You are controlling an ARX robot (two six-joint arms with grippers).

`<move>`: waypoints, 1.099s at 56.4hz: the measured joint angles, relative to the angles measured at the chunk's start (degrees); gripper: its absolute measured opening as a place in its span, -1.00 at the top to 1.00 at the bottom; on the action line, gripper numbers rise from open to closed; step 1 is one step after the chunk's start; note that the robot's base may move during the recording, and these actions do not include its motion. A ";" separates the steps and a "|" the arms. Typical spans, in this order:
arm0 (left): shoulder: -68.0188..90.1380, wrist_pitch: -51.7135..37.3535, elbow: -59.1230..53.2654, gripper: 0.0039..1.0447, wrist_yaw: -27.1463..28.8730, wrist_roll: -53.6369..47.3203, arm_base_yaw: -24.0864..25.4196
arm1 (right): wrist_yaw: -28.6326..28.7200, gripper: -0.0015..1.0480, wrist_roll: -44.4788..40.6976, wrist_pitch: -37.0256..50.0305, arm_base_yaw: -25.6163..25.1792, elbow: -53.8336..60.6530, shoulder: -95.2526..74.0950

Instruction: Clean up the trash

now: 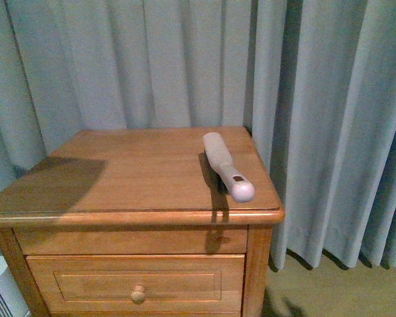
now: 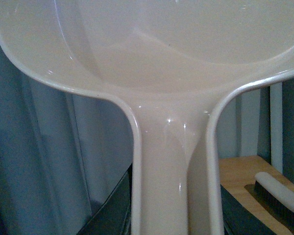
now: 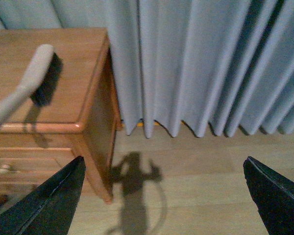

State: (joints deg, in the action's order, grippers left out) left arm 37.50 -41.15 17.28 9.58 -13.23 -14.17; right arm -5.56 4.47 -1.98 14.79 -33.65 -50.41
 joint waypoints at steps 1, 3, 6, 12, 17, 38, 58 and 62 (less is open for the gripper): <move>0.00 0.00 0.00 0.54 -0.02 0.00 0.00 | 0.52 -0.86 0.35 -0.37 0.24 -1.20 -1.42; 0.00 0.00 0.00 0.54 -0.02 0.00 0.00 | 0.92 -0.86 1.70 -2.01 1.38 -6.23 -6.95; 0.02 0.00 0.00 0.54 -0.02 0.00 0.00 | 1.44 -0.86 3.26 -4.46 2.84 -12.92 -13.79; 0.00 0.00 0.00 0.54 0.07 0.02 0.00 | 0.96 -0.86 6.38 -9.79 5.22 -24.85 -26.95; 0.00 0.00 0.00 0.54 0.02 0.02 0.00 | 0.55 -0.86 9.60 -15.21 7.76 -36.24 -37.92; 0.00 0.00 0.00 0.54 0.02 0.02 0.00 | -2.08 -0.86 20.22 -33.27 16.90 -69.18 -67.67; 0.00 0.00 0.00 0.54 0.00 0.02 0.00 | -2.34 -0.86 26.36 -36.15 20.90 -73.83 -73.46; 0.00 0.00 0.00 0.54 0.00 0.02 0.00 | -2.40 -0.86 27.08 -36.15 21.46 -73.61 -73.46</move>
State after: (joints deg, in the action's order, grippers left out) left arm 37.50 -41.15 17.28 9.58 -13.21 -14.17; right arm -7.97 31.55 -38.13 36.25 -107.26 -123.87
